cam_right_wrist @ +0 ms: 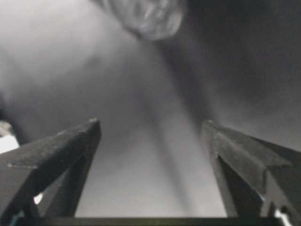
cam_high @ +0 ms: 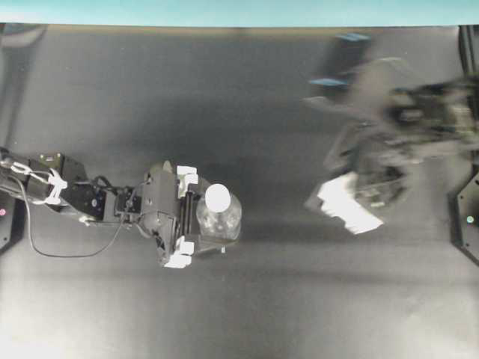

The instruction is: Open the bottle cap by holding the bottle with the left arm and twisting the cap with the right arm.

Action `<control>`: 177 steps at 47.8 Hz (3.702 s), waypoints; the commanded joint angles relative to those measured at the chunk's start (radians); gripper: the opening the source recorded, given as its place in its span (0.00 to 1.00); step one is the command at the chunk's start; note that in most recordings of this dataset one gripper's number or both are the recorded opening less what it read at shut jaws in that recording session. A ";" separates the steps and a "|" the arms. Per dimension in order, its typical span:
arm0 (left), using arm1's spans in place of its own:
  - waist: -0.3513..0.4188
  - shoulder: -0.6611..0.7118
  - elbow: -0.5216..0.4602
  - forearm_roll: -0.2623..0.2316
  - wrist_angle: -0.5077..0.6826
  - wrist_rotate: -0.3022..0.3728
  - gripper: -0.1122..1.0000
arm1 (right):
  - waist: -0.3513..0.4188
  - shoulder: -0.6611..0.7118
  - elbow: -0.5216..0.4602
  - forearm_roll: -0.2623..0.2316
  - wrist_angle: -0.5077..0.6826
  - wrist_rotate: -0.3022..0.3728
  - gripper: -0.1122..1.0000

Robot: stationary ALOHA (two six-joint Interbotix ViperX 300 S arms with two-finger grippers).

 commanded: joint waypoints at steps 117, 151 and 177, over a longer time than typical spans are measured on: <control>0.000 -0.003 -0.002 0.003 0.018 -0.006 0.84 | -0.031 0.623 -0.657 0.058 0.367 -0.436 0.44; -0.008 -0.003 -0.005 0.003 0.018 -0.008 0.84 | -0.009 0.623 -0.653 0.064 0.347 -1.072 0.44; -0.011 -0.003 -0.006 0.003 0.031 -0.008 0.84 | -0.005 0.615 -0.646 0.060 0.330 -1.003 0.44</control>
